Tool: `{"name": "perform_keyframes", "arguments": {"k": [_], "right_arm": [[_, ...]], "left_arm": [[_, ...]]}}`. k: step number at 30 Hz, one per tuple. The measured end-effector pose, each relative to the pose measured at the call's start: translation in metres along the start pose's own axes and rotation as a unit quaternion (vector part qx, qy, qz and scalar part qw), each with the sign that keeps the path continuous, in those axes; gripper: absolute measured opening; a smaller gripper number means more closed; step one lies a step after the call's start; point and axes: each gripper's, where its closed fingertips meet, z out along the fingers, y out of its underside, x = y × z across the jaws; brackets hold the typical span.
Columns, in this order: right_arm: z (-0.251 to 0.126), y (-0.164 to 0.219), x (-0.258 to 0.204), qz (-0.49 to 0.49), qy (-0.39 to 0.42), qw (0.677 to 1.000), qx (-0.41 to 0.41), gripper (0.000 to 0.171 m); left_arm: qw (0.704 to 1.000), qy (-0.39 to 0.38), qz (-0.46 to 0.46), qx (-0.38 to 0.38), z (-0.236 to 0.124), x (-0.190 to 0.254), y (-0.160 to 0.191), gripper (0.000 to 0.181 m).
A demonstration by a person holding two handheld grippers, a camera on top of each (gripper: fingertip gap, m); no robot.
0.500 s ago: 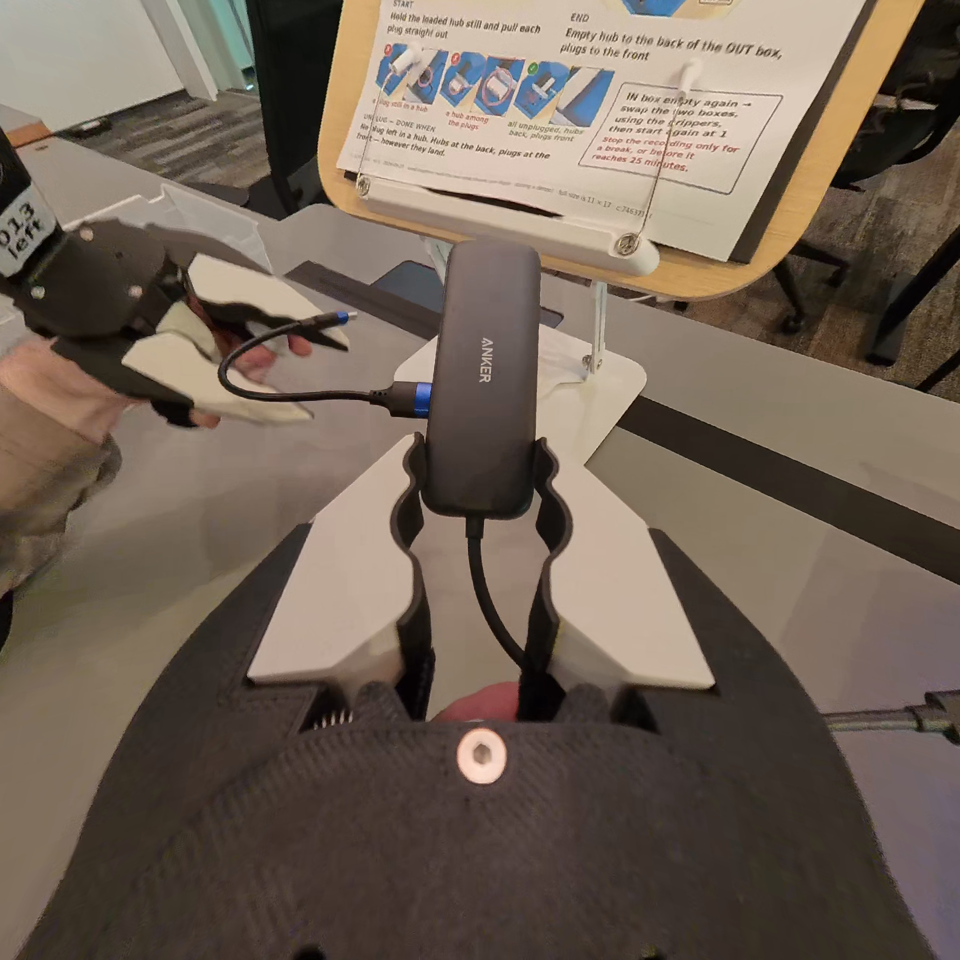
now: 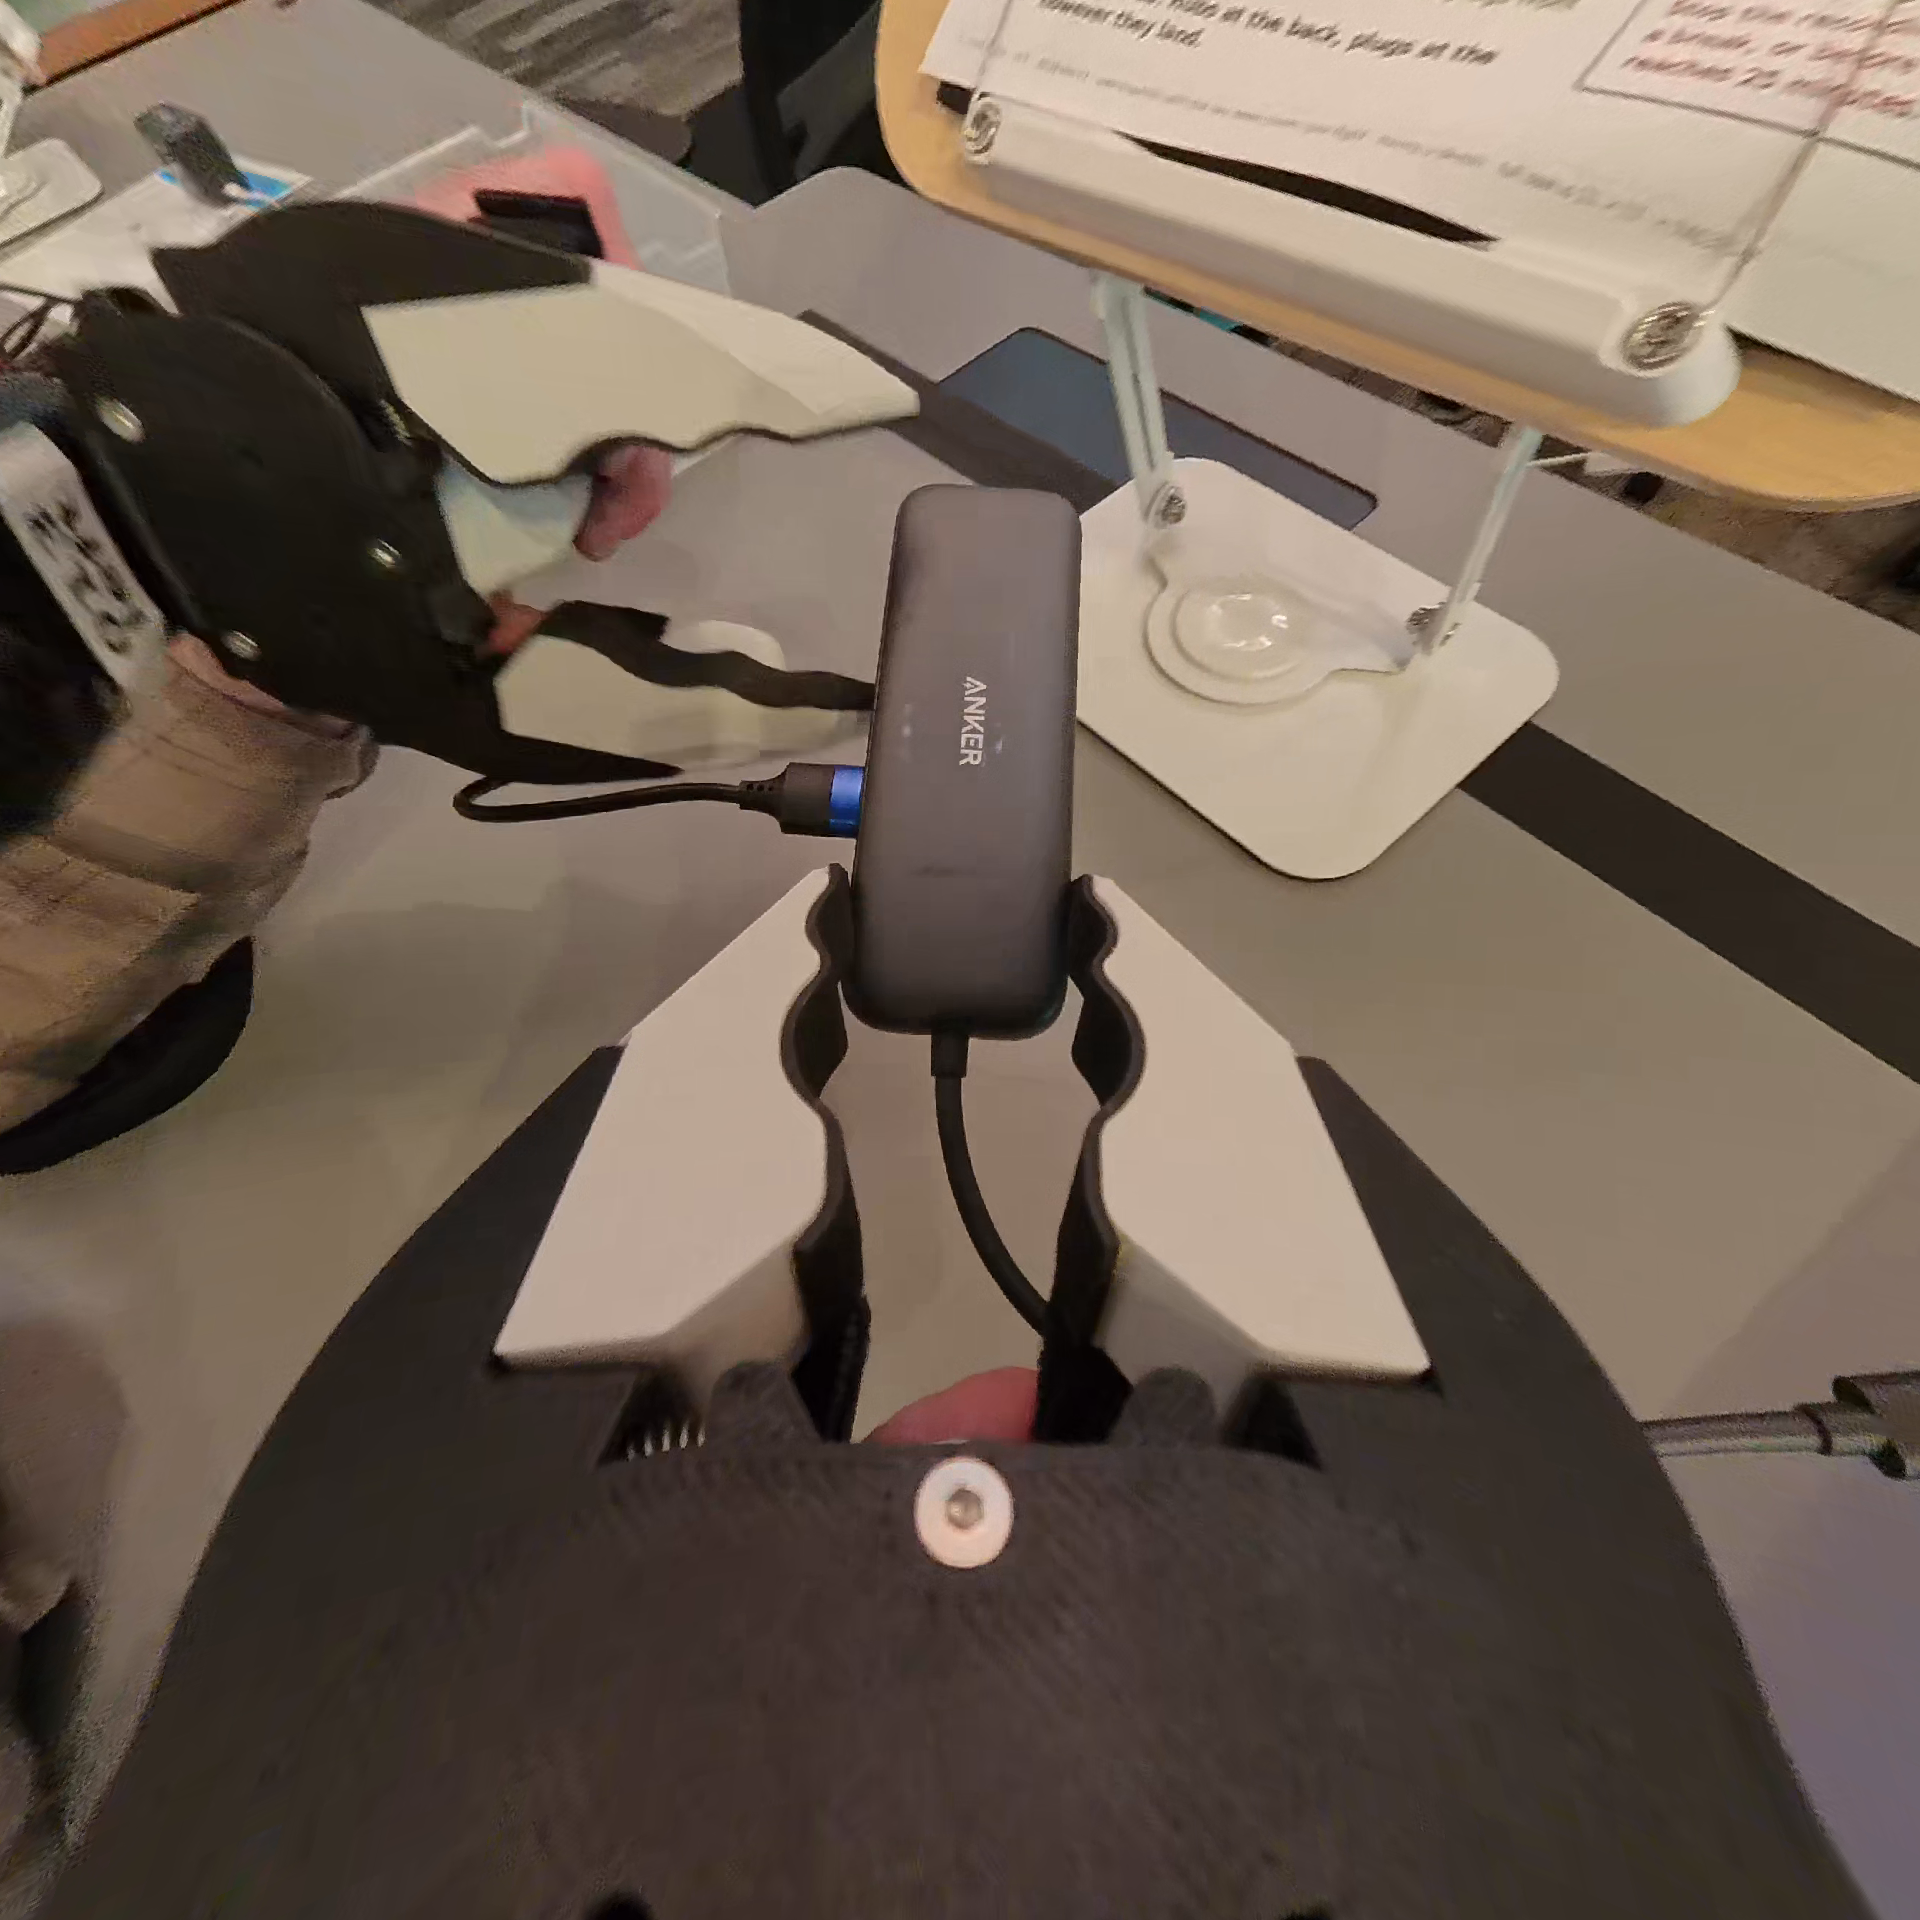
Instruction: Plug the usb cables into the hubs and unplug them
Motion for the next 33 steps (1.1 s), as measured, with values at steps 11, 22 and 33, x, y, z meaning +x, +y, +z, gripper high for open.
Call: {"name": "perform_keyframes", "arguments": {"k": [11, 22, 33], "right_arm": [[-0.002, -0.006, -0.013, -0.032, -0.008, 0.999, 0.006, 0.039], [-0.030, -0.005, -0.030, -0.507, 0.135, 0.851, -0.032, 0.045], [-0.001, -0.004, -0.024, -0.709, 0.184, 0.677, -0.074, 0.015]], "left_arm": [[0.995, -0.048, 0.083, -0.011, 0.017, 0.020, -0.013, 0.012], [0.999, 0.030, -0.016, 0.032, 0.008, 0.026, -0.011, 0.013], [0.995, 0.079, 0.006, 0.068, 0.000, 0.042, -0.041, 0.012]]}}
